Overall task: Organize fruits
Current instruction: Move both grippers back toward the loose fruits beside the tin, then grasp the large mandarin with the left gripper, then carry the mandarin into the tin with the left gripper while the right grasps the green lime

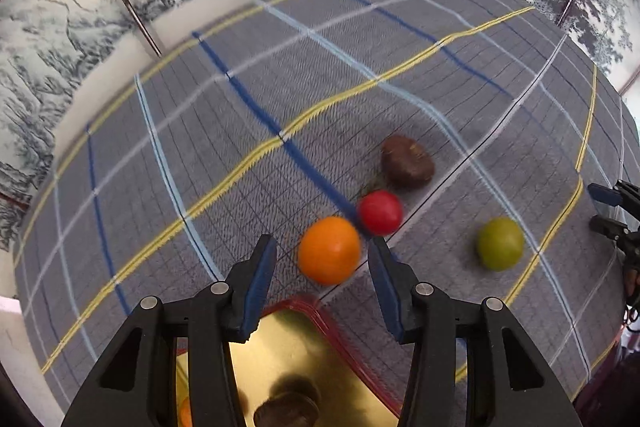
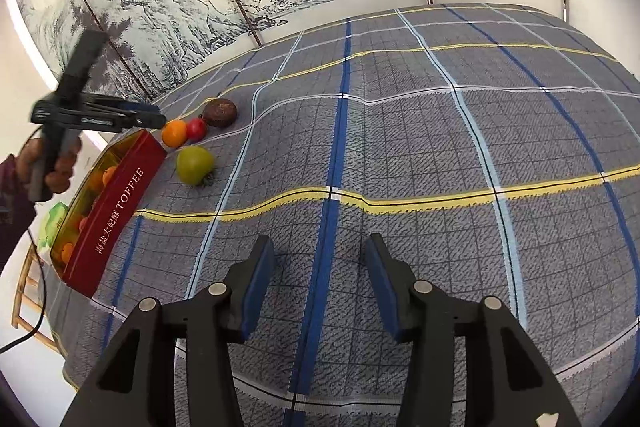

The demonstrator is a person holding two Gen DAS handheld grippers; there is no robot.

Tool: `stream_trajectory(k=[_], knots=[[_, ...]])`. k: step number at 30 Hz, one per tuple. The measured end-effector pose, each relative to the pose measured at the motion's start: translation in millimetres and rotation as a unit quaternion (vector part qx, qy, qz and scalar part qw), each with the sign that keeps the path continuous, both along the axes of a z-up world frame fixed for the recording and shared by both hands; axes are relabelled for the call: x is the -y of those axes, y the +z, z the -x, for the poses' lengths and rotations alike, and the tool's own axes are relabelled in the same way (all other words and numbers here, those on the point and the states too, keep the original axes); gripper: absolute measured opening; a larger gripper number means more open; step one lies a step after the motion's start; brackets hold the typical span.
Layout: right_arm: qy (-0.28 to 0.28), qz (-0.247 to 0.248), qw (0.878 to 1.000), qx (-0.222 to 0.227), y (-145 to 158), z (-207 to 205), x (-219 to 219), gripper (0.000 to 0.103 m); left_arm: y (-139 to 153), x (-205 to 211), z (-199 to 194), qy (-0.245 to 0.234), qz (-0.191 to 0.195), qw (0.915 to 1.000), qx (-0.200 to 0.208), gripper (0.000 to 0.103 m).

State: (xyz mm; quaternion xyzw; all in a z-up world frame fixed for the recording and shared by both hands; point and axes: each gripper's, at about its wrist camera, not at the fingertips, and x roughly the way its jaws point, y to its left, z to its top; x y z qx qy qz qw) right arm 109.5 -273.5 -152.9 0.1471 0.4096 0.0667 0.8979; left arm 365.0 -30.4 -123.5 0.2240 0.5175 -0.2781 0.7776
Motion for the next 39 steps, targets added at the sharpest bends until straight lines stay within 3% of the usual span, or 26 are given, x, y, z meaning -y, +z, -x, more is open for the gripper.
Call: stream_trajectory(k=[6,8,9,15,19,23,25,29,31,39], knots=[[0.001,-0.007,1.0,0.001,-0.3,0.1,1.0,0.047,-20.0,3.0,-5.6,-0.002,-0.015,0.9997,-0.018,0.048],[0.001,-0.007,1.0,0.001,-0.2,0.3,0.9,0.047,-27.2,4.7,-6.4,0.0,-0.022,0.9995,-0.021,0.037],[0.001,-0.008,1.0,0.001,-0.1,0.4,1.0,0.047,-27.5,5.1,-5.3,0.002,-0.023,0.9996,-0.015,0.037],[0.001,-0.014,1.0,0.002,-0.2,-0.2,3.1,0.047,-0.7,-9.4,12.7,0.065,0.044,0.9968,0.013,0.037],[0.002,-0.008,1.0,0.002,0.1,-0.3,1.8,0.047,40.6,-19.3,57.6,0.101,0.097,0.9887,0.054,0.037],[0.009,0.022,1.0,0.002,2.8,-1.1,-8.2,0.048,69.3,-31.7,104.7,0.124,0.136,0.9803,0.071,0.037],[0.035,0.012,0.999,0.009,9.4,-2.0,-19.5,0.048,78.9,-42.6,134.4,0.139,0.152,0.976,0.071,0.037],[0.103,0.011,0.994,0.039,38.5,-20.2,-55.6,0.052,86.6,-61.4,186.1,0.158,0.144,0.9738,0.077,0.037],[0.127,0.036,0.989,0.062,48.6,-36.2,-75.9,0.074,85.7,-72.9,209.2,0.172,0.13,0.9731,0.082,0.037],[0.164,0.099,0.981,0.026,24.6,-100.9,-120.2,0.075,92.0,-128.0,274.2,0.228,0.129,0.9604,0.094,0.037]])
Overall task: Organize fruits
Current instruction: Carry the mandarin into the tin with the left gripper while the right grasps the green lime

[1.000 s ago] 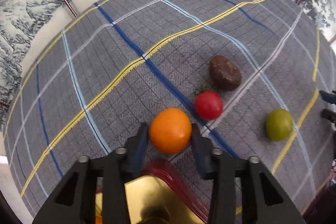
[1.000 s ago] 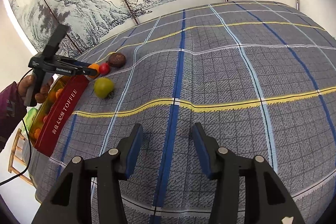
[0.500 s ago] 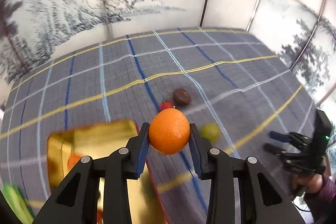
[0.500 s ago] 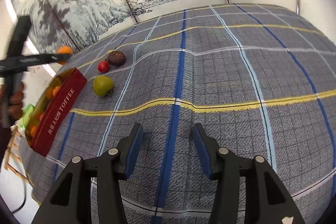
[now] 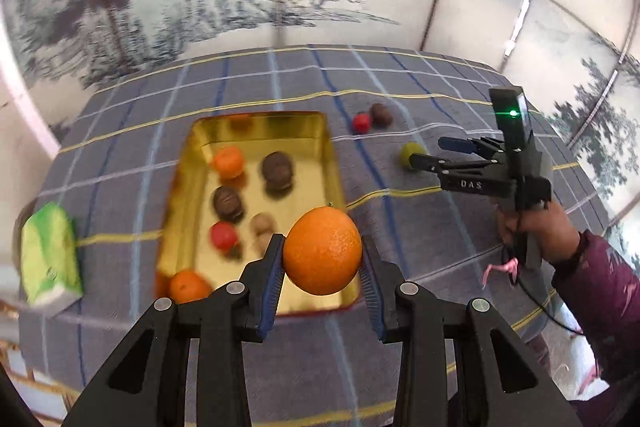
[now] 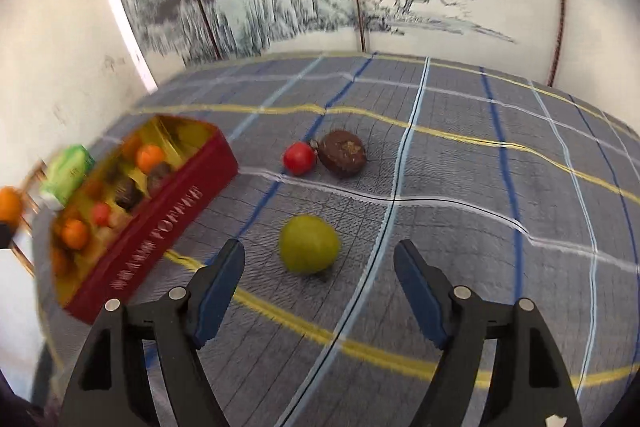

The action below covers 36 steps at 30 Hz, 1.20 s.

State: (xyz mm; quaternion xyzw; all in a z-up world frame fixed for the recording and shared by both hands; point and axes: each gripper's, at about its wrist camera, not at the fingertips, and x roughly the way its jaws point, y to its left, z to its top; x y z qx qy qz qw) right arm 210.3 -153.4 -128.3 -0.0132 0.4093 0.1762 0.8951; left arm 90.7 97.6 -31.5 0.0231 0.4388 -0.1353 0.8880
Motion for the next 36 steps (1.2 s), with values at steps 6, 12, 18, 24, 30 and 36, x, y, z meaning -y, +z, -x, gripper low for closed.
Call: stream_trajectory(k=[6,12,18,24,30,36], knots=[[-0.001,0.014,0.999,-0.031,-19.4,-14.2,-6.5,0.054,2.5,-32.8,18.4,0.031,0.015,0.9994,-0.001,0.037],[0.001,0.012,0.999,-0.032,-13.9,1.2,-8.7,0.035,-0.6,-43.2,19.6,0.045,0.031,0.9985,0.002,0.037],[-0.037,-0.026,0.999,0.006,-0.6,53.4,12.4,0.035,-10.5,-36.0,17.8,0.036,0.026,0.999,0.003,0.037],[-0.076,-0.039,0.996,0.002,-9.0,66.8,30.9,0.035,-19.9,-24.2,1.2,0.021,0.018,0.9996,0.008,0.037],[-0.1,-0.063,0.993,-0.01,-16.8,63.5,45.6,0.035,-30.0,-10.1,-26.6,0.004,0.002,0.9998,0.019,0.037],[-0.105,-0.066,0.992,-0.015,-18.4,61.0,47.0,0.035,-51.5,3.3,-61.5,-0.007,-0.005,1.0,0.001,0.037]])
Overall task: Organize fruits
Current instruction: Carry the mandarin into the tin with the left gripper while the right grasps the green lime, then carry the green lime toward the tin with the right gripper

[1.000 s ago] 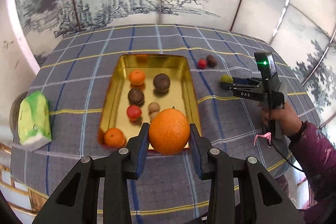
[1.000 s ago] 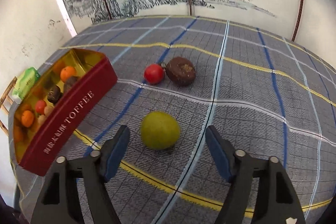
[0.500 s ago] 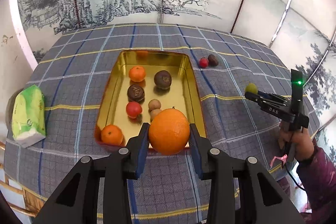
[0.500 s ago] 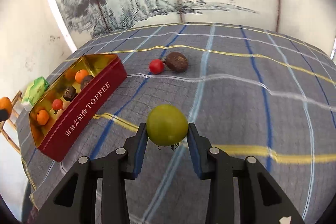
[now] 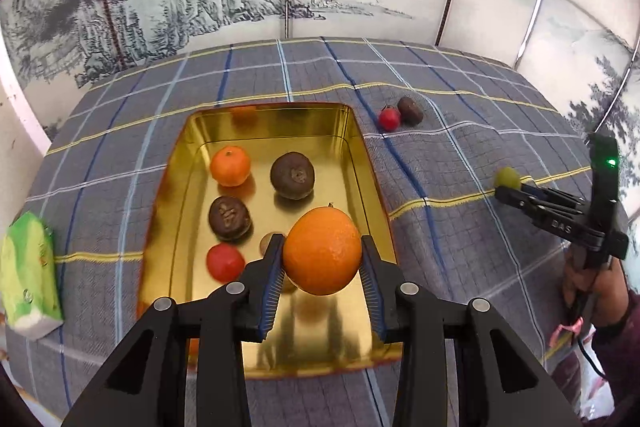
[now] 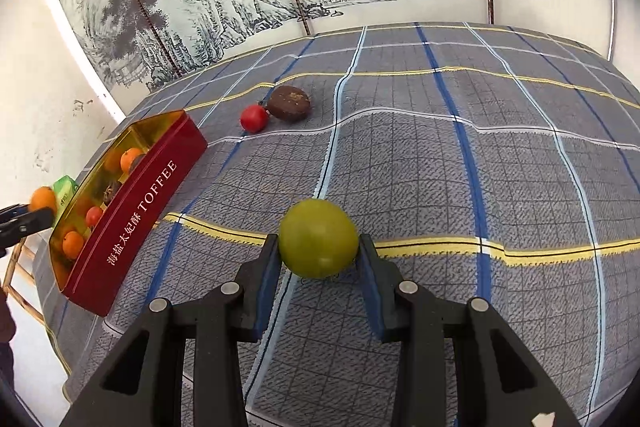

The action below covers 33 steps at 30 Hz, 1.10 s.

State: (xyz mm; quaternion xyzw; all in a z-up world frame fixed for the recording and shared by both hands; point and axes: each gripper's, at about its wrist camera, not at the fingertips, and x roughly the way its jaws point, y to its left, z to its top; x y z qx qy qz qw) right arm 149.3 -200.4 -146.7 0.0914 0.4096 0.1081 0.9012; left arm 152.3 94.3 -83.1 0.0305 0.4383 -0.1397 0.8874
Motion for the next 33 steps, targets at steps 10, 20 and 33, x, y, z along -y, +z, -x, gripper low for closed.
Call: stream_trajectory(k=[10,20,33], knots=[[0.0,-0.001,1.0,-0.008,-2.3,-1.0,-0.3,0.035,-20.5,8.4,-34.2,0.002,-0.012,0.9998,-0.013,0.037],[0.0,0.001,1.0,-0.012,-3.9,-2.4,-2.6,0.035,-27.7,16.8,-40.3,-0.001,-0.037,0.9993,-0.005,0.038],[-0.001,0.001,1.0,-0.012,-4.1,-2.4,-2.2,0.035,-17.5,28.3,-27.3,-0.001,-0.078,0.9967,0.024,0.038]])
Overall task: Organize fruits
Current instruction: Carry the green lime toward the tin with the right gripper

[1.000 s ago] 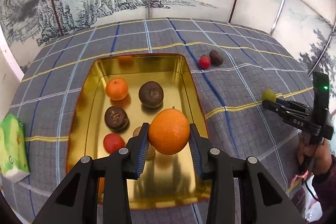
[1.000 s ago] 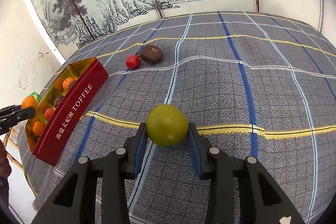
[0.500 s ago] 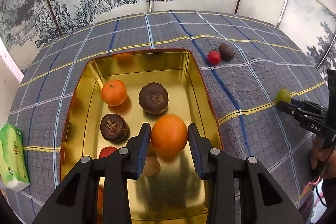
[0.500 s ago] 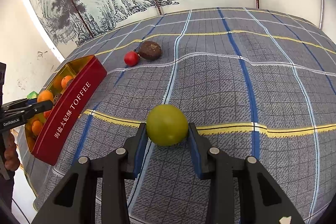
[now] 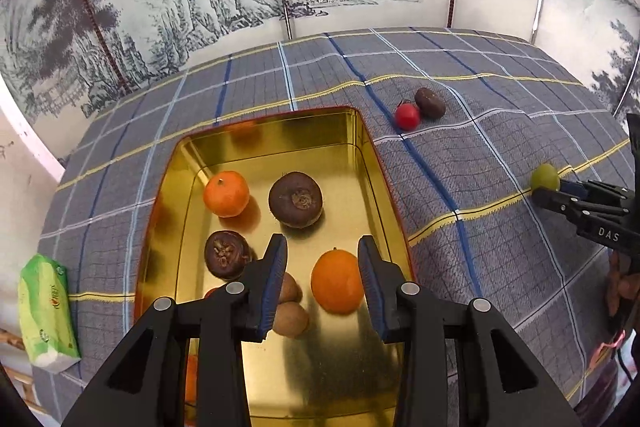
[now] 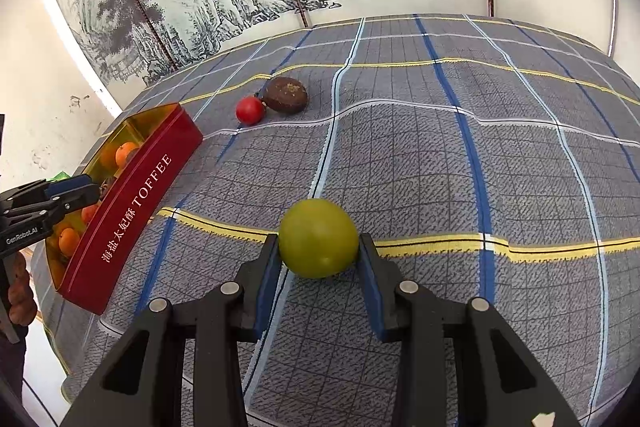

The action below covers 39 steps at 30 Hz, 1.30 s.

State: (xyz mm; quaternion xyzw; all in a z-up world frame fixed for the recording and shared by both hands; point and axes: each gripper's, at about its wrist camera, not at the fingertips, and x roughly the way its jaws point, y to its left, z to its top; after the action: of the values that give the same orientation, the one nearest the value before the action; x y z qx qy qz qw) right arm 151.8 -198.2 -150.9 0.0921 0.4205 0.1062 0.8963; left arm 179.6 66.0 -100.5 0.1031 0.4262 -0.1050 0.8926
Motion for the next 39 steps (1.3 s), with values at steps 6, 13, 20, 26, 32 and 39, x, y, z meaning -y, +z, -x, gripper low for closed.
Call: stream_trajectory(k=[6,13,20,26,32,39], knots=[[0.0,0.004,1.0,0.0,-0.8,0.2,0.3,0.035,7.6,4.7,18.3,0.012,-0.021,0.9996,0.016,0.039],[-0.001,0.019,1.0,-0.001,-1.1,-1.2,-2.7,0.035,15.7,1.7,46.8,0.038,-0.038,0.9975,0.046,0.057],[0.0,0.046,0.999,0.0,-0.3,-0.7,-8.2,0.035,21.1,-10.4,70.3,0.06,-0.057,0.9933,0.08,0.07],[0.001,0.068,0.998,-0.001,-0.3,-0.9,-13.9,0.035,17.4,-30.9,77.6,0.082,-0.049,0.992,0.082,0.071],[-0.011,0.064,0.998,-0.005,0.8,3.4,-16.3,0.035,9.5,-55.9,82.8,0.107,-0.051,0.9882,0.097,0.071],[-0.014,0.044,0.999,-0.003,13.4,16.1,-24.3,0.035,-6.1,-90.4,78.0,0.137,-0.041,0.9842,0.104,0.076]])
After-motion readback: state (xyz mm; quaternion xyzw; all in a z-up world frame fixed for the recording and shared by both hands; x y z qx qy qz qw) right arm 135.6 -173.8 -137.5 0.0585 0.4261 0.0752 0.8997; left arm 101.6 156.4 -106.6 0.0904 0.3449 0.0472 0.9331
